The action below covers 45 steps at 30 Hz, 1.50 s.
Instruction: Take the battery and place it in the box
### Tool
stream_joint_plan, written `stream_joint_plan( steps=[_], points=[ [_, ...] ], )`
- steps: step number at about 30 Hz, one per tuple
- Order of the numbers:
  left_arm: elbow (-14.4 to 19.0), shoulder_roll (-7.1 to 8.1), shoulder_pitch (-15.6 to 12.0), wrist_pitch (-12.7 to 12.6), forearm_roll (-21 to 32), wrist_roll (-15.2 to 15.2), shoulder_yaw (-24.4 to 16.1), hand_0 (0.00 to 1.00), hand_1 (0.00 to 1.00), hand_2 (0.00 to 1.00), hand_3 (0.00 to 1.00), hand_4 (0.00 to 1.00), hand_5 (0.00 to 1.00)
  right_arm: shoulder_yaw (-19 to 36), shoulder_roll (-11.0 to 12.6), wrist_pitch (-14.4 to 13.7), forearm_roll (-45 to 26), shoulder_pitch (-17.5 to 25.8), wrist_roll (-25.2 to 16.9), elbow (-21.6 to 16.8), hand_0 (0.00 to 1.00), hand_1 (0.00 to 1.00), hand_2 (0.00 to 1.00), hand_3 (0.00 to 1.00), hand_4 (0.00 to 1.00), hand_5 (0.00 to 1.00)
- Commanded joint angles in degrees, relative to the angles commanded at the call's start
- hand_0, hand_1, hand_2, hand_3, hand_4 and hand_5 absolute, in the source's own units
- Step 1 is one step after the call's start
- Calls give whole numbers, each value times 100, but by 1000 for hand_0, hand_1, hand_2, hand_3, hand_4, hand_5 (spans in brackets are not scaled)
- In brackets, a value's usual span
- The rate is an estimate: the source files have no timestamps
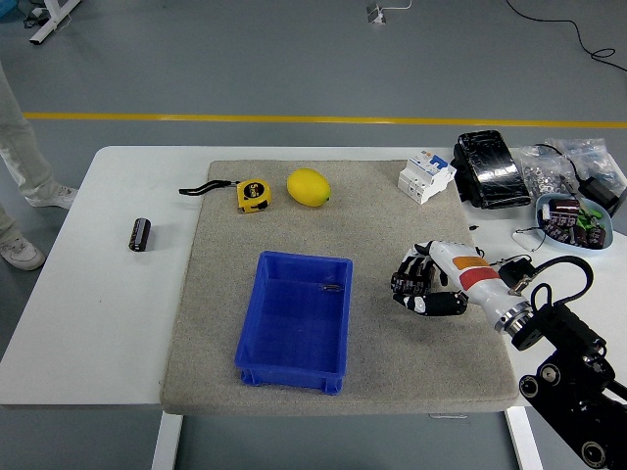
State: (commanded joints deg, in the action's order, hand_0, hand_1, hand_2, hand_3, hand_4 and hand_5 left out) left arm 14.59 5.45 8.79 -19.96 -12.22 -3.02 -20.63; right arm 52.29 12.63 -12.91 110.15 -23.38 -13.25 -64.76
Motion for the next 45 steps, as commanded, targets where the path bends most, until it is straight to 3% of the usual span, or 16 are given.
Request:
stream_joint_plan(
  steps=[10,19,20,21,26,27,32,33,44,45],
  points=[
    [-4,33,-30,-13,-26,-13,-36,754,710,730,656,706,664,-918,-219,64,-340,-736,21,-100,175,365,433,463,833,198],
    [-11,65,-60,-26,-181,-74,-159,754,710,732,658,707,666,-1785,-432,530,-434,-1458,281,-36,188,379,445,472,812,214],
    [-11,69,-62,-27,-181,-74,-159,754,710,732,658,707,666,-1817,-452,624,-393,-1495,327,-28,188,379,445,472,812,214],
    [-10,73,-61,-28,-186,-77,-162,753,713,732,657,706,665,-1840,-472,703,-323,-1533,364,-14,339,476,565,579,872,248],
    [-9,91,-55,-28,-167,-70,-156,753,713,732,657,706,665,-1851,-469,940,-202,-1583,473,12,339,476,565,579,872,248],
    [-10,94,-50,-28,-168,-69,-157,753,710,732,655,707,668,-1856,-459,997,-221,-1590,473,25,618,692,859,883,998,411],
    [-12,100,-24,-25,-141,-57,-139,753,710,732,655,707,668,-1806,-411,1312,-292,-1597,492,93,618,692,859,883,998,411],
    [-14,101,-22,-26,-127,-51,-135,752,709,730,654,706,667,-1785,-400,1321,-292,-1592,499,96,706,746,925,956,998,438],
    [-23,95,-36,-27,-102,-42,-134,752,708,730,653,705,666,-1527,-302,1208,-180,-1618,471,-121,695,735,914,942,998,437],
    [-24,94,-37,-28,-101,-42,-137,752,708,729,652,703,663,-1496,-292,1196,-172,-1622,469,-134,663,697,859,879,998,434]
  ],
)
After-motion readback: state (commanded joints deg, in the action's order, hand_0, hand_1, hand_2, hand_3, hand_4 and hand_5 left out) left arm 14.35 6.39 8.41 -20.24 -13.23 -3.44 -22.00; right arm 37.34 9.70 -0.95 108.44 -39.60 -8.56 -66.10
